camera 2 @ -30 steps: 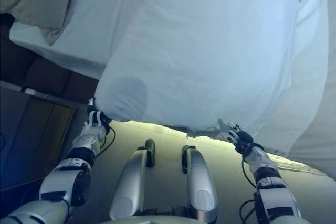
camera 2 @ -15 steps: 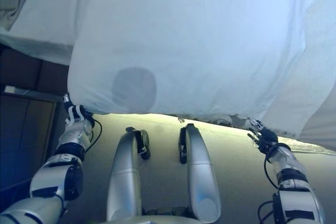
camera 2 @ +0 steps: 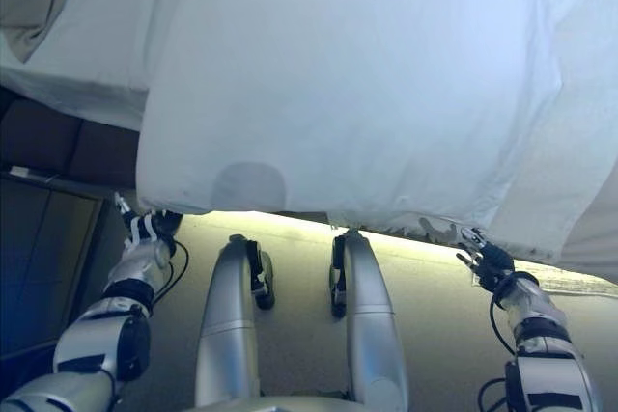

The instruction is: Make the bed neatly

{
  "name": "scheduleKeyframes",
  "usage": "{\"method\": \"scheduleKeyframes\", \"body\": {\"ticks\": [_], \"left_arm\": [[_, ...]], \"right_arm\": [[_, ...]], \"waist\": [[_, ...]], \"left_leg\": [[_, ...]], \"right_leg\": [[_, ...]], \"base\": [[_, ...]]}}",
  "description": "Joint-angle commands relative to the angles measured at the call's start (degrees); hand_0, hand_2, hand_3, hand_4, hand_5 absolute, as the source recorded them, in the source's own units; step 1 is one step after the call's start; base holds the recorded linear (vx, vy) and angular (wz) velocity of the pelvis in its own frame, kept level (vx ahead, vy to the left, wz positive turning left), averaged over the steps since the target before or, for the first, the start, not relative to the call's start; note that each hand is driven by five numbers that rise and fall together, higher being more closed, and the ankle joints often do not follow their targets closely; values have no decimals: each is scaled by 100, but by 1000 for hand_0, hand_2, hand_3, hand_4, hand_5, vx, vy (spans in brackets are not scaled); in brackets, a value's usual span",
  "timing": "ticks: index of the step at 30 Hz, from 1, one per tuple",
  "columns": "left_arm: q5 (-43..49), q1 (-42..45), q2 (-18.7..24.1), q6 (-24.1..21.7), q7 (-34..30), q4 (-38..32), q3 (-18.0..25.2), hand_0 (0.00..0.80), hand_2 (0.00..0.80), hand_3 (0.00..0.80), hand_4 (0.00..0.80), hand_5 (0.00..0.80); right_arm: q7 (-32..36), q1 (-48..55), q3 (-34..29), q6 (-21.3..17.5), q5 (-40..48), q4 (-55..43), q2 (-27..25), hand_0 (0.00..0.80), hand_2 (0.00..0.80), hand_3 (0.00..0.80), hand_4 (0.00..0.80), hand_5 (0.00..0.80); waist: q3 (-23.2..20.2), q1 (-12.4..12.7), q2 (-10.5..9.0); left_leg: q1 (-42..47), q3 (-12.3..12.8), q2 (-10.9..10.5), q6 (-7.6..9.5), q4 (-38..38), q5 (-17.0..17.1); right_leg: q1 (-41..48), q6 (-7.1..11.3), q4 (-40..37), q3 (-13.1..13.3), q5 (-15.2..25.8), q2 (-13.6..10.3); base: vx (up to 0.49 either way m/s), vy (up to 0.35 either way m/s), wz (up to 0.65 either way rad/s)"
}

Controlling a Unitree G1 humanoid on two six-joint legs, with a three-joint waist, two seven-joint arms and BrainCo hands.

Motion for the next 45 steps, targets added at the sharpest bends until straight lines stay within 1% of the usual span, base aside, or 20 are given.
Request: {"method": "scheduleKeyframes", "body": {"ticks": [1, 3, 7, 10, 12, 13, 14, 15, 17, 19, 21, 23, 26, 28, 30, 34, 36, 40, 43, 45], "left_arm": [[214, 571, 283, 19, -48, 241, 396, 0, 0, 0, 0, 0], [441, 857, 77, 161, -215, 198, 388, 0, 0, 0, 0, 0], [752, 1284, -165, 248, -504, 72, 368, 0, 0, 0, 0, 0], [778, 1539, -356, 155, -1182, -503, 289, 0, 0, 0, 0, 0], [570, 1778, -589, 86, -2074, -1445, 2, 0, 0, 0, 0, 0], [540, 1899, -672, 133, -2369, -1806, -108, 0, 0, 0, 0, 0], [529, 2067, -778, 155, -2775, -2285, -324, 0, 0, 0, 0, 0], [561, 2207, -849, 257, -3240, -2605, -411, 0, 0, 0, 0, 0], [940, 2441, -957, 632, -4227, -2985, -539, 0, 0, 0, 0, 0], [1336, 2608, -1024, 860, -5118, -3184, -667, 0, 0, 0, 0, 0], [1511, 2710, -1082, 904, -5654, -3400, -760, 0, 0, 0, 0, 0], [1620, 2714, -1081, 871, -5939, -3672, -765, 0, 0, 0, 0, 0], [1622, 2676, -958, 840, -6002, -4120, -765, 0, 0, 0, 0, 0], [1638, 2645, -906, 930, -5993, -4289, -745, 0, 0, 0, 0, 0], [1758, 2612, -865, 1032, -5729, -4367, -733, 0, 0, 0, 0, 0], [1876, 2476, -803, 1050, -5230, -4305, -617, 0, 0, 0, 0, 0], [1812, 2418, -758, 1074, -4891, -4233, -452, 0, 0, 0, 0, 0], [1721, 2237, -633, 994, -4321, -4151, -197, 0, 0, 0, 0, 0], [1732, 2041, -466, 957, -3878, -3956, -111, 0, 0, 0, 0, 0], [1813, 1847, -241, 994, -3601, -3629, -95, 0, 0, 0, 0, 0]], "right_arm": [[175, 310, -408, -300, -109, 21, 103, 0, 0, 0, 0, 0], [173, 493, -472, -291, -152, -158, 191, 0, 0, 0, 0, 0], [95, 744, -537, -252, -197, -459, 301, 0, 0, 0, 0, 0], [-122, 917, -518, -91, -174, -827, 413, 0, 0, 0, 0, 0], [-310, 1128, -495, -35, -151, -1185, 575, 0, 0, 0, 0, 0], [-384, 1237, -515, -10, -150, -1336, 641, 0, 0, 0, 0, 0], [-482, 1376, -503, -42, -160, -1507, 764, 0, 0, 0, 0, 0], [-553, 1485, -498, -62, -180, -1640, 858, 0, 0, 0, 0, 0], [-696, 1640, -443, -74, -151, -1850, 987, 0, 0, 0, 0, 0], [-788, 1730, -402, -42, -150, -1989, 1068, 0, 0, 0, 0, 0], [-820, 1805, -375, 43, -158, -2068, 1067, 0, 0, 0, 0, 0], [-921, 1866, -348, 199, -138, -2177, 1032, 0, 0, 0, 0, 0], [-979, 2053, -325, 307, -172, -2282, 1046, 0, 0, 0, 0, 0], [-954, 2172, -329, 313, -209, -2284, 1068, 0, 0, 0, 0, 0], [-889, 2325, -359, 365, -304, -2269, 1080, 0, 0, 0, 0, 0], [-748, 2566, -418, 455, -498, -2283, 1043, 0, 0, 0, 0, 0], [-684, 2733, -467, 558, -682, -2356, 1013, 0, 0, 0, 0, 0], [-754, 2938, -567, 709, -754, -2406, 942, 0, 0, 0, 0, 0], [-775, 3003, -661, 775, -780, -2351, 868, 0, 0, 0, 0, 0], [-702, 3073, -761, 778, -787, -2246, 732, 0, 0, 0, 0, 0]], "waist": [[-60, 96, -130], [-35, 115, -140], [14, 161, -150], [81, 202, -166], [134, 234, -163], [142, 257, -158], [154, 277, -143], [165, 302, -132], [180, 348, -117], [183, 379, -106], [178, 394, -102], [186, 386, -111], [179, 341, -133], [160, 317, -147], [130, 264, -170], [132, 161, -220], [161, 100, -258], [269, 5, -342], [351, -72, -394], [429, -153, -448]], "left_leg": [[490, 238, -153, 437, 19, -470], [563, 228, -149, 439, 6, -443], [681, 228, -125, 455, 32, -426], [795, 213, -120, 482, 47, -428], [870, 207, -131, 517, 4, -400], [902, 209, -137, 530, -25, -385], [950, 226, -142, 550, -86, -351], [997, 236, -144, 564, -136, -307], [1076, 241, -147, 580, -205, -233], [1135, 236, -133, 582, -261, -153], [1231, 234, -126, 593, -326, -80], [1310, 231, -120, 606, -342, -50], [1371, 221, -101, 610, -323, 15], [1374, 218, -97, 615, -293, 17], [1365, 208, -70, 617, -227, 75], [1337, 209, -29, 631, -9, 137], [1334, 219, -1, 637, 143, 173], [1318, 258, 45, 666, 446, 103], [1325, 301, 63, 694, 597, 44], [1328, 329, 98, 732, 751, -13]], "right_leg": [[145, 430, -343, 297, 581, 8], [209, 451, -364, 288, 611, -20], [310, 473, -372, 265, 659, -101], [393, 492, -371, 257, 689, -140], [458, 517, -441, 242, 753, -162], [492, 525, -482, 227, 781, -170], [542, 540, -560, 206, 832, -188], [600, 550, -634, 190, 874, -204], [688, 561, -745, 156, 941, -240], [749, 559, -815, 127, 995, -261], [842, 537, -906, 108, 1044, -267], [914, 514, -935, 104, 1072, -266], [977, 508, -921, 103, 1117, -251], [980, 512, -904, 103, 1143, -251], [981, 504, -861, 112, 1189, -244], [958, 468, -684, 136, 1266, -255], [950, 439, -559, 148, 1314, -254], [923, 389, -323, 179, 1379, -247], [915, 366, -216, 203, 1418, -229], [911, 331, -129, 217, 1443, -229]], "base": [[79, -44, 5], [75, -39, 6], [80, -45, 12], [61, -46, 8], [34, -46, 12], [32, -50, 10], [39, -50, 7], [45, -51, 3], [48, -53, 3], [56, -46, 2], [79, -27, -5], [104, -13, -3], [115, -9, -6], [99, -8, -7], [143, -1, -5], [206, 12, -4], [255, 33, -3], [200, 33, -9], [140, 33, -6], [127, 28, -11]]}}
